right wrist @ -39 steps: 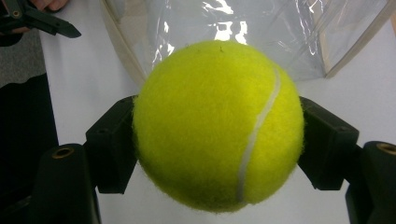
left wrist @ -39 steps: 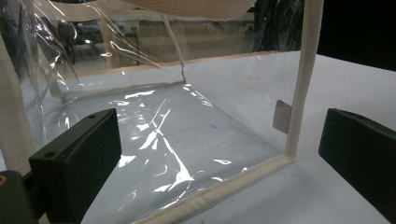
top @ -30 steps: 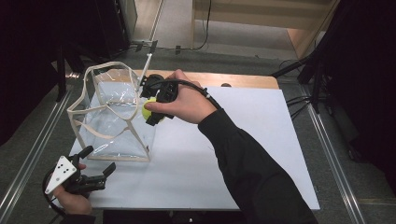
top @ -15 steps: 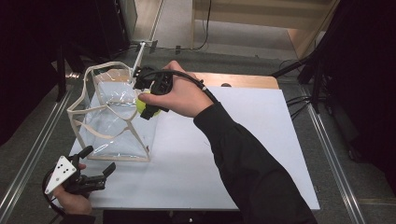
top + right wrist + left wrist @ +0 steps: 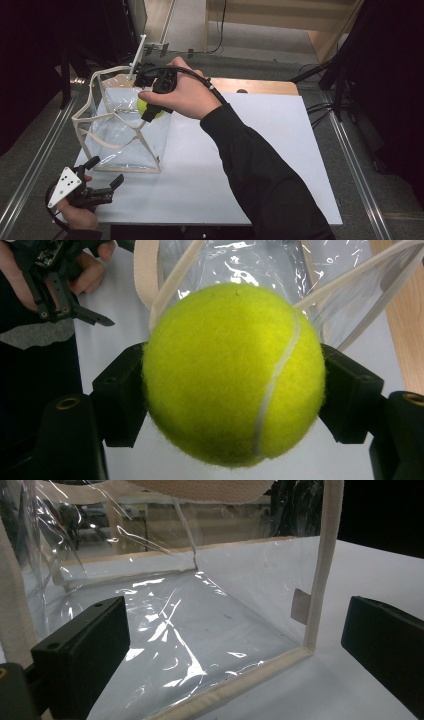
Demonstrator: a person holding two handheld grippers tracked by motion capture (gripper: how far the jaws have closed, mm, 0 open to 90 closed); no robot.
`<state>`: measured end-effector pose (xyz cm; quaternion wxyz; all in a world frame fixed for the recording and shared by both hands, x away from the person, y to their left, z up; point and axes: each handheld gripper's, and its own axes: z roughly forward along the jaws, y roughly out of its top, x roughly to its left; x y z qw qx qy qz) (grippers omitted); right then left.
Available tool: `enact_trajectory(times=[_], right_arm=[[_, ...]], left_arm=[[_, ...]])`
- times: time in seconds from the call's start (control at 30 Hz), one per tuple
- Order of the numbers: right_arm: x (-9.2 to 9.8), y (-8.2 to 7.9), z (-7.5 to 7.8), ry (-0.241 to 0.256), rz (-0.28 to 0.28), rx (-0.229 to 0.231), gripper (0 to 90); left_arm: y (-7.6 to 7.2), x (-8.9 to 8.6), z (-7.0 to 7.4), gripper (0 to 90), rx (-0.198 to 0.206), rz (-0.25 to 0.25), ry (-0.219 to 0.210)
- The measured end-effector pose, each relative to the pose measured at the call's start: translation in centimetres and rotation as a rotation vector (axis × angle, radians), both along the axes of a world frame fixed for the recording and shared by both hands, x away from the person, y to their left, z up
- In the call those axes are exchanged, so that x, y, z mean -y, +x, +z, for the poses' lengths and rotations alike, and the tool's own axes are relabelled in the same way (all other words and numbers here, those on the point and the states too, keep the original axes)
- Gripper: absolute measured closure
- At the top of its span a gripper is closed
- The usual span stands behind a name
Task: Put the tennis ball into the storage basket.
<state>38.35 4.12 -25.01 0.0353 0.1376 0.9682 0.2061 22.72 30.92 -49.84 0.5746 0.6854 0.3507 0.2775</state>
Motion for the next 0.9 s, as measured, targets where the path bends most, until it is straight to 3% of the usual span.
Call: enact_trajectory(times=[0.5,0.9], right_arm=[[-2.2,0.4,0.3,0.015,0.024,0.001,23.2],[-3.9,1.0,-0.5,0.016,0.027,0.014,23.2]], left_arm=[[0.0,0.0,0.0,0.0,0.001,-0.001,-0.006],[0.0,0.0,0.0,0.0,-0.001,-0.001,0.000]])
